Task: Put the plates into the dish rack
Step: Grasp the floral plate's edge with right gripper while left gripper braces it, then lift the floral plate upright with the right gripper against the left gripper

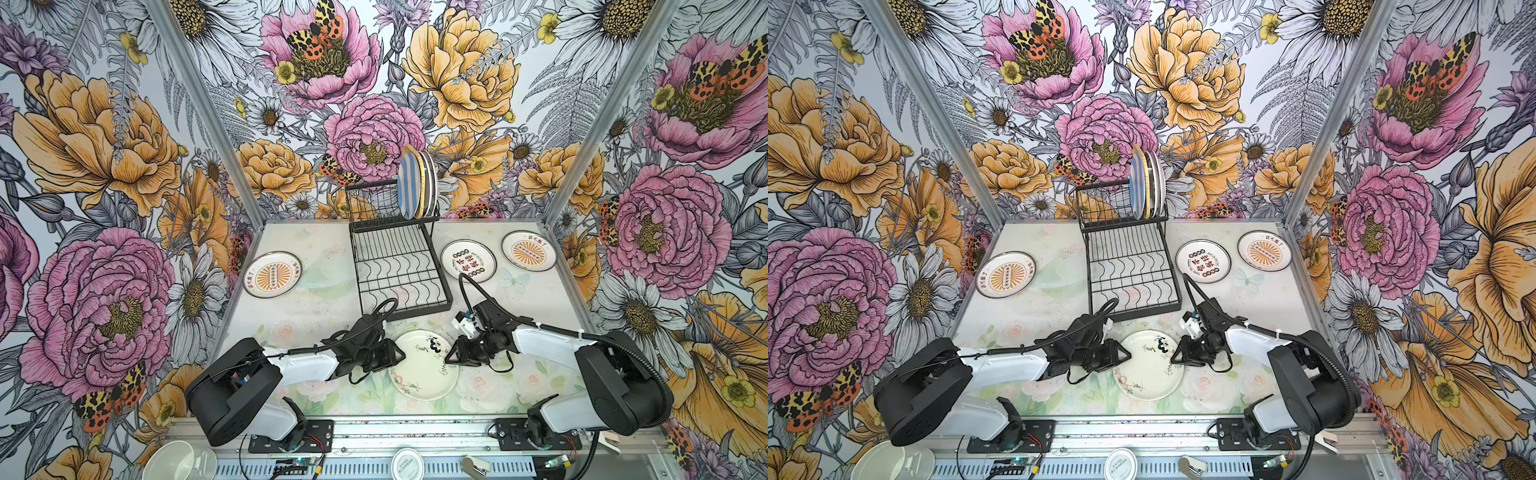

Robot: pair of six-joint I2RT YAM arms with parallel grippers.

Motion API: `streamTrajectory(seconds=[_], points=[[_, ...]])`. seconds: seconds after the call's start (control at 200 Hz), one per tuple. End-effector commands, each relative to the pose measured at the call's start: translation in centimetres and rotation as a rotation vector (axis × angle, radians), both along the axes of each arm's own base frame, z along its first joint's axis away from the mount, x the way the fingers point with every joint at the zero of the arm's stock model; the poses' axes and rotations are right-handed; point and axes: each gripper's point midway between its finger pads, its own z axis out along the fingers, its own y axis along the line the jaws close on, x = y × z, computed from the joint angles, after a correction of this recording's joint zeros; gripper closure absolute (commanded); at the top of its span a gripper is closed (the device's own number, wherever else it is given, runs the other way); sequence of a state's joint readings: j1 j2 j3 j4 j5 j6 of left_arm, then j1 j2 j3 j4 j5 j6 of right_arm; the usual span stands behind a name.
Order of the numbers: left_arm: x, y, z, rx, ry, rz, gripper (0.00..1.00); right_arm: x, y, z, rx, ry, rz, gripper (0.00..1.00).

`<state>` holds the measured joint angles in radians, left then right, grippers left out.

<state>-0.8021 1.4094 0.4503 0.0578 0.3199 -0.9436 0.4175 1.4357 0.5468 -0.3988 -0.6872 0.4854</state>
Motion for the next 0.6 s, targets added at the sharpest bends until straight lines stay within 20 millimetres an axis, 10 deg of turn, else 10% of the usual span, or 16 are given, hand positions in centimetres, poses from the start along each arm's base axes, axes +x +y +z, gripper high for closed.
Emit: streamTrajectory(seconds=[0.0, 0.095, 0.595], points=[[-2.8, 1.6, -3.2, 0.099, 0.117, -0.027, 0.58, 0.1, 1.1, 0.9, 0.064, -0.017, 0.026, 0.86], [-2.8, 1.7, -3.2, 0.100, 0.117, -0.025, 0.58, 0.2, 1.1, 1.0, 0.063, -0.026, 0.025, 1.00], [-2.3, 1.2, -1.7, 0.054, 0.089, -0.006, 0.71, 1.1, 1.7, 3.1, 0.115, -0.073, 0.024, 1.00]])
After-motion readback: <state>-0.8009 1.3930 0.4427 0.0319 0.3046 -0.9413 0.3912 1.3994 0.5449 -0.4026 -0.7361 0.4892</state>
